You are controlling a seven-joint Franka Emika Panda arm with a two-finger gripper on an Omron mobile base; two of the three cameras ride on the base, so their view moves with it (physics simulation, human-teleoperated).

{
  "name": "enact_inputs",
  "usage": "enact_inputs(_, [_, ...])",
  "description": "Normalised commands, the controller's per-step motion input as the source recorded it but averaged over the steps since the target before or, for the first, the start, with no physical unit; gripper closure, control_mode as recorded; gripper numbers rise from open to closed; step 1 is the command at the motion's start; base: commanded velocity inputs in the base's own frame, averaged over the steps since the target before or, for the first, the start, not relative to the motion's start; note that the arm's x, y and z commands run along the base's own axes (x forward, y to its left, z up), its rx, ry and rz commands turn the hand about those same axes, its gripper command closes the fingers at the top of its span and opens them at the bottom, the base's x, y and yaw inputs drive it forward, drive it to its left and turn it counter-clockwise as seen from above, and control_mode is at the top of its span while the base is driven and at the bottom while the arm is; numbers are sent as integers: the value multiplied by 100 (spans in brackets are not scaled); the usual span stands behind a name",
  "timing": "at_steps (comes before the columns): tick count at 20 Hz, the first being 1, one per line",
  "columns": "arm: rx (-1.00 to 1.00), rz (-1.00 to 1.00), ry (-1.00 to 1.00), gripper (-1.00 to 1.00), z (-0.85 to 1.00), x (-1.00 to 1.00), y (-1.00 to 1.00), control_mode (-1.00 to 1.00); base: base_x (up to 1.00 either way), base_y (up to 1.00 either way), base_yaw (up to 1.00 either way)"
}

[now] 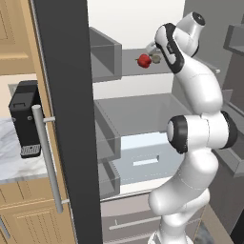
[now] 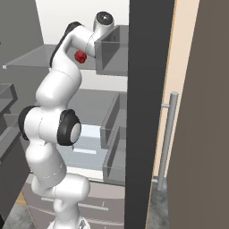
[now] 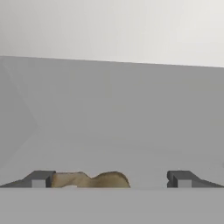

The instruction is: Retrieve the bottle and the shaker from the cabinet and place them next to the mixing bowl on the counter. Then add garlic from the fridge to the mixing bowl.

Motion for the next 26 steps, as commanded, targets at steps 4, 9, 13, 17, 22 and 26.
enact_inputs(4, [0,0,1,-100,-26,22,0,-100,0,0,0])
enact_inputs(9, [0,0,0,-100,0,0,0,-100,0,0,0])
enact_inputs(13, [0,0,0,-100,11,-2,0,-100,0,0,0])
enact_inputs(17, [0,0,0,-100,19,-18,0,-100,0,0,0])
enact_inputs(22, [-1,0,0,-100,12,-23,0,-100,0,0,0])
enact_inputs(26, [-3,0,2,-100,-6,-13,0,-100,0,0,0])
